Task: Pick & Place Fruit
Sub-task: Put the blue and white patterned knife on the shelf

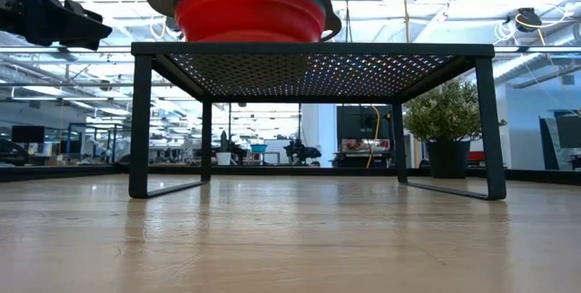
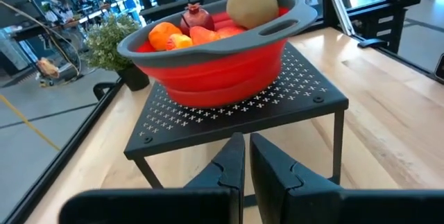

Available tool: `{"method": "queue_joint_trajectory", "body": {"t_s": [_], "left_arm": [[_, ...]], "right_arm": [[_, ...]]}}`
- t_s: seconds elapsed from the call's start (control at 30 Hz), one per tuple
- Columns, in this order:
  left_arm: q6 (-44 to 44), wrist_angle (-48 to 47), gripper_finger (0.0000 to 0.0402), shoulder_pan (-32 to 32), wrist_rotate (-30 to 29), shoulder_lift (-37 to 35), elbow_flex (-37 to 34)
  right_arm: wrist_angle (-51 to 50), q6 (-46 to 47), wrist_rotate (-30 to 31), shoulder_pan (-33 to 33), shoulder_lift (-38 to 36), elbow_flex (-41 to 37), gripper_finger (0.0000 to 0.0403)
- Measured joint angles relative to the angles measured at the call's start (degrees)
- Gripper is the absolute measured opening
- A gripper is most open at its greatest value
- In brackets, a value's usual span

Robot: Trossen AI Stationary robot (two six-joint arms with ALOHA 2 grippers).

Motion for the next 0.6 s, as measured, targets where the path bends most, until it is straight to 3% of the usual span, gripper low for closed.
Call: {"method": "queue_joint_trajectory", "body": {"t_s": [0.17, 0.37, 0.6], "left_arm": [[0.94, 0.00, 0.0026, -0.02, 0.01, 0.00, 0.00], [1.01, 0.03, 0.0026, 0.00, 0.01, 0.00, 0.00], [2.19, 0.04, 0.0026, -0.01, 0.01, 0.00, 0.00]], "right_arm": [[-7.57, 2.88, -8.92, -4.91, 3.89, 5.72, 0.0008], [-8.63, 7.10, -17.63, -8.81, 6.72, 7.52, 0.0008], [-11.11, 10.52, -21.95, -11.33, 8.01, 7.54, 0.0008]]}}
